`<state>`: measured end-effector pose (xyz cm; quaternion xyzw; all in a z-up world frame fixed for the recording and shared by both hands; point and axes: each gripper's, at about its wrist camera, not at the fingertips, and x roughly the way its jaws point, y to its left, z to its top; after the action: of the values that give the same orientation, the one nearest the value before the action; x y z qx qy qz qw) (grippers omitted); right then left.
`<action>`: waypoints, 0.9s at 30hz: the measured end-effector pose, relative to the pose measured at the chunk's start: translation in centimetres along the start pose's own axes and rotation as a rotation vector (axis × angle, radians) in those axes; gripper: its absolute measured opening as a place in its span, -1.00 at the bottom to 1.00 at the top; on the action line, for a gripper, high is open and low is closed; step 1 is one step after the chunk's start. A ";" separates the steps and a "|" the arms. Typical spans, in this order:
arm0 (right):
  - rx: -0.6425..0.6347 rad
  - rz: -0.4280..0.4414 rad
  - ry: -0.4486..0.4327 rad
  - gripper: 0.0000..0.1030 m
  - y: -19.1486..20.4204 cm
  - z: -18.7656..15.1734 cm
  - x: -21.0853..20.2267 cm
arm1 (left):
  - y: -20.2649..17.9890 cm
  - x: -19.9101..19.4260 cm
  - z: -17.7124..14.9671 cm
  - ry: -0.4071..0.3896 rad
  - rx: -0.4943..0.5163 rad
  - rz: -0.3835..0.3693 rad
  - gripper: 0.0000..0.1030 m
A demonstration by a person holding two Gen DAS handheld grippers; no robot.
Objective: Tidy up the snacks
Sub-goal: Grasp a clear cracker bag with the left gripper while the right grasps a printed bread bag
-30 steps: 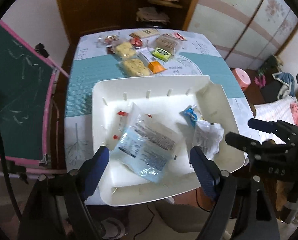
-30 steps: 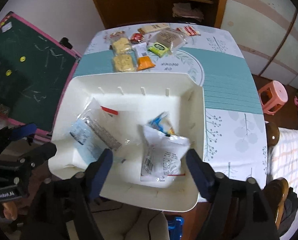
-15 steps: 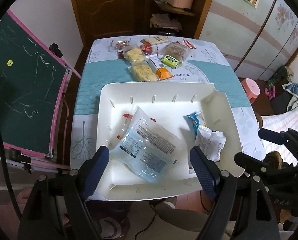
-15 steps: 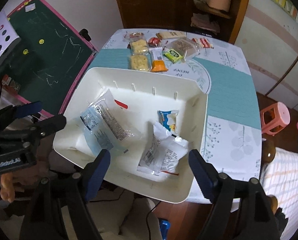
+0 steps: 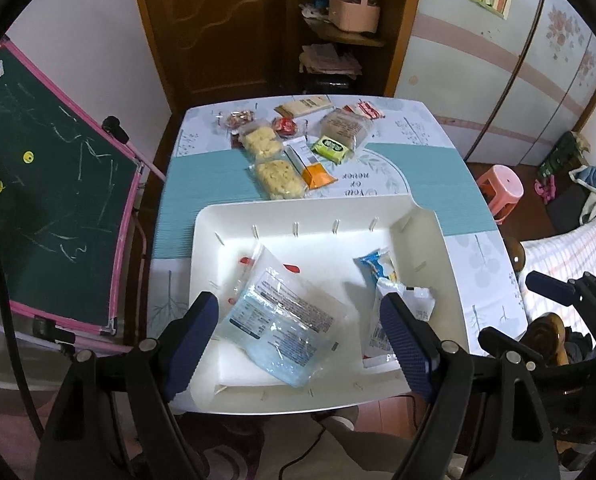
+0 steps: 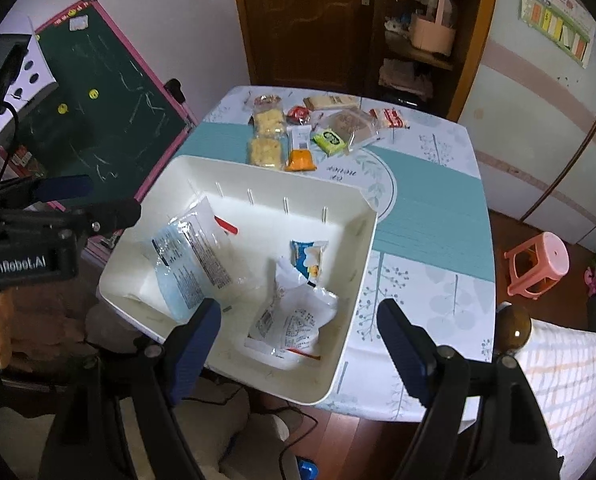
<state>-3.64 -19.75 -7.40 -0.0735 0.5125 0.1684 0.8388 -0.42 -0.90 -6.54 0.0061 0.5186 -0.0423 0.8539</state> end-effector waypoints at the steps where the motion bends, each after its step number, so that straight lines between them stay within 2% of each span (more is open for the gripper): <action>1: 0.002 0.006 -0.004 0.57 -0.2 0.0 -0.1 | 0.1 -0.1 0.2 0.002 -0.003 0.006 0.59; 8: 0.046 0.046 -0.001 0.57 -1.4 0.9 0.5 | 1.9 -0.2 2.2 -0.006 -0.027 0.034 0.60; 15: 0.047 0.004 0.017 0.57 -2.6 3.8 2.2 | 4.1 2.2 6.7 -0.004 -0.074 0.029 0.60; 22: 0.027 -0.068 0.003 0.57 -5.0 10.8 3.9 | 5.5 6.3 13.1 0.017 -0.109 -0.003 0.60; 27: -0.003 -0.128 0.008 0.57 -7.1 17.7 7.4 | 6.0 12.3 17.3 0.081 -0.130 0.024 0.60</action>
<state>16.75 -19.57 -6.08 -0.1081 0.5097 0.1148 0.8458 20.99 3.32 -9.62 -0.0412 0.5542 0.0021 0.8314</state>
